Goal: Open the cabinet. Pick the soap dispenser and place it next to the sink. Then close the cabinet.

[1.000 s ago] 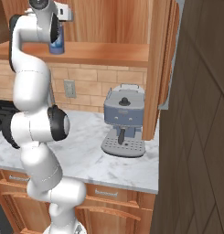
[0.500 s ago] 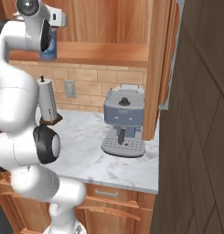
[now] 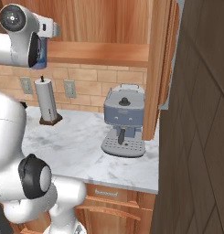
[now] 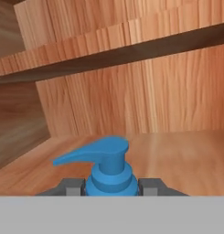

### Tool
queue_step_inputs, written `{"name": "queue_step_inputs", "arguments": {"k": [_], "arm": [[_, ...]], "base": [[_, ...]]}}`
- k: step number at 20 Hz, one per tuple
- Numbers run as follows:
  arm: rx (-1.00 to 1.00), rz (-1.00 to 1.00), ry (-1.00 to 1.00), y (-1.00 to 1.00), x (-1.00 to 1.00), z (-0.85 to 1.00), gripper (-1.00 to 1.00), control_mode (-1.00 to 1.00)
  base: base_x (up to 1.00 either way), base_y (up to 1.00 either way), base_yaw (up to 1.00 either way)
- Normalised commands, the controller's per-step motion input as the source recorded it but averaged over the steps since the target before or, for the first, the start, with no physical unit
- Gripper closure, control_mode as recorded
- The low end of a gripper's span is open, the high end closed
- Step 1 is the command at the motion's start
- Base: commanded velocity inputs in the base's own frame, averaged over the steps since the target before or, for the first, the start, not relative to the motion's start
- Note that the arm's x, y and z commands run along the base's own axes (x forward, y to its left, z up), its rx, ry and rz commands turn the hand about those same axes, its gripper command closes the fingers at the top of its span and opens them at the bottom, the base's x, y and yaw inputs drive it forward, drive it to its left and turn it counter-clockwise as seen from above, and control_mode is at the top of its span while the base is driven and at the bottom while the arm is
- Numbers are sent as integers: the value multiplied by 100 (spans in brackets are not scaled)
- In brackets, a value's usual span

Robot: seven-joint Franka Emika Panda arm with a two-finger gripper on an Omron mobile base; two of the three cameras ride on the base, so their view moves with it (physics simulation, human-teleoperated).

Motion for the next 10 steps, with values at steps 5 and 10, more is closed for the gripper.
{"name": "queue_step_inputs", "arguments": {"k": [5,10], "arm": [[3,0,-4,-4,-80,-7,100,-100],[0,0,-5,-3,-73,-18,100,-100]], "base": [[0,0,0],[0,0,0]]}}
